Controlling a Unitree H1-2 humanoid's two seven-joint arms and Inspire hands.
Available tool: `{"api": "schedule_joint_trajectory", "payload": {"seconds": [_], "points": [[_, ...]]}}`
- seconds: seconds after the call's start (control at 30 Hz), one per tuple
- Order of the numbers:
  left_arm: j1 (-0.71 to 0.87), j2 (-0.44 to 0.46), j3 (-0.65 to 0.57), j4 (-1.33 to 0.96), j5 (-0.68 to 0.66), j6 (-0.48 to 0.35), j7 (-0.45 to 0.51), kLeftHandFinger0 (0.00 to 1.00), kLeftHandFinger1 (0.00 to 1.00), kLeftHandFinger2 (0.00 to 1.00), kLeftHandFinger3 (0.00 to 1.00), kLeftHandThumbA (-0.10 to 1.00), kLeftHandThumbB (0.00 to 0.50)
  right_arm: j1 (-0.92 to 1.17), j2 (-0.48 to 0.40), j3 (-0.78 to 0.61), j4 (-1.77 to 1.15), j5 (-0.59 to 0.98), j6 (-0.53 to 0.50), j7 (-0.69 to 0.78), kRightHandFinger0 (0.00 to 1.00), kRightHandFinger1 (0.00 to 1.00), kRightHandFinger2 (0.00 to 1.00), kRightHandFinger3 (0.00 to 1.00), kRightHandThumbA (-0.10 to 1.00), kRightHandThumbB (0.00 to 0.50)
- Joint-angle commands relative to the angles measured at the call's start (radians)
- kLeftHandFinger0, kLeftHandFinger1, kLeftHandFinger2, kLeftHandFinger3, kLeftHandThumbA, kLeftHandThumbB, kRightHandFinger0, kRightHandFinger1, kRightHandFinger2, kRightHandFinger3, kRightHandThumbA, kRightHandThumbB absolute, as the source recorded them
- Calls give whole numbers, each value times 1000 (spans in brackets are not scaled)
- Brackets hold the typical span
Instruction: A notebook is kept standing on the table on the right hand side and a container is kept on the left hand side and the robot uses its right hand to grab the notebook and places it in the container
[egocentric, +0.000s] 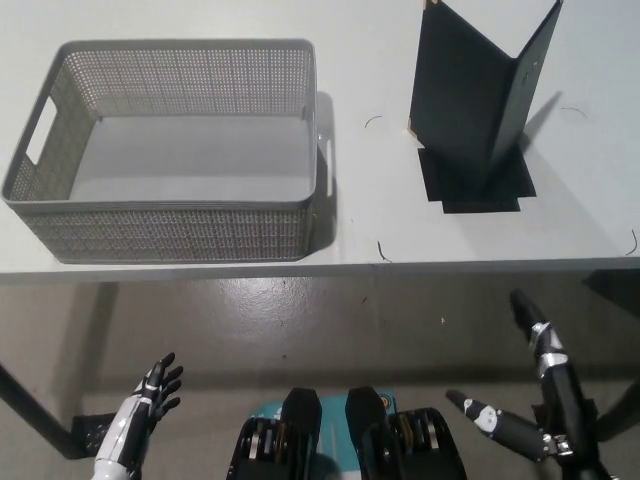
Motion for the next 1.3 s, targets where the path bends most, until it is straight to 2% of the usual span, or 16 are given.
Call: {"api": "schedule_joint_trajectory", "payload": {"seconds": [0.0, 0.13, 0.23, 0.27, 0.37, 0.4, 0.53, 0.77, 0.8, 0.97, 1.0, 1.07, 1.1, 1.2, 1.23, 1.27], "points": [[-22, 17, 2, -7, -6, -47, -13, 1000, 1000, 1000, 1000, 1000, 88, -22, 36, -30, -212, -42, -99, -44, 1000, 1000, 1000, 1000, 1000, 340], [-22, 16, 1, -11, -5, -47, -14, 1000, 1000, 1000, 1000, 1000, 69, -102, 42, -69, -270, -41, -59, -43, 1000, 1000, 1000, 1000, 1000, 332], [-20, 16, -3, -15, 16, -38, -1, 1000, 1000, 1000, 1000, 1000, 69, -234, 34, -128, -210, 13, 26, -53, 1000, 1000, 1000, 1000, 1000, 384], [-19, 17, -3, -13, 15, -36, -2, 1000, 1000, 1000, 1000, 1000, 69, -277, 29, -142, -180, 45, 45, -52, 1000, 1000, 1000, 1000, 1000, 364], [-19, 17, -3, -13, 15, -36, -2, 1000, 1000, 1000, 1000, 1000, 68, -284, 35, -154, -176, 48, 47, -41, 1000, 1000, 1000, 1000, 1000, 362], [-20, 20, 0, -9, 9, -41, -7, 1000, 1000, 1000, 1000, 1000, 86, -392, 24, -184, -76, 88, 73, -51, 1000, 1000, 1000, 1000, 1000, 365], [-17, 20, -1, -9, 7, -48, -11, 1000, 1000, 1000, 1000, 1000, 78, -514, 15, -225, 58, 133, 105, -51, 1000, 1000, 1000, 1000, 1000, 433], [-18, 17, 4, 2, -6, -72, -15, 1000, 1000, 1000, 1000, 1000, 84, -678, -7, -269, 287, 137, 129, -59, 1000, 1000, 1000, 1000, 1000, 407], [-20, 15, 6, 5, -8, -70, -12, 1000, 1000, 1000, 1000, 1000, 92, -743, 4, -289, 371, 194, 162, -59, 1000, 1000, 1000, 1000, 1000, 452], [-16, 13, 9, 7, -3, -70, -7, 1000, 1000, 1000, 1000, 1000, 118, -802, 14, -305, 466, 220, 152, -60, 1000, 1000, 1000, 1000, 1000, 431], [-13, 13, 8, -2, -6, -61, -10, 1000, 1000, 1000, 1000, 1000, 122, -854, 16, -311, 558, 219, 157, -78, 1000, 1000, 1000, 1000, 1000, 470], [-14, 13, 8, -1, -1, -61, -8, 1000, 1000, 1000, 1000, 1000, 131, -890, 22, -319, 620, 219, 181, -99, 1000, 1000, 1000, 1000, 1000, 484], [-13, 13, 8, -4, 0, -57, -7, 1000, 1000, 1000, 1000, 1000, 134, -912, 26, -325, 665, 232, 170, -97, 1000, 1000, 1000, 1000, 1000, 458], [-13, 13, 8, -4, 0, -57, -7, 1000, 1000, 1000, 1000, 1000, 136, -917, 25, -326, 677, 233, 162, -99, 1000, 1000, 1000, 1000, 1000, 458], [-11, 12, 7, -10, -2, -56, -9, 1000, 1000, 1000, 1000, 1000, 136, -977, 29, -337, 811, 281, 144, -63, 1000, 1000, 1000, 1000, 1000, 432], [-11, 12, 7, -12, -1, -55, -9, 1000, 1000, 1000, 1000, 1000, 135, -983, 28, -336, 827, 280, 141, -63, 1000, 1000, 1000, 1000, 1000, 434]]}}
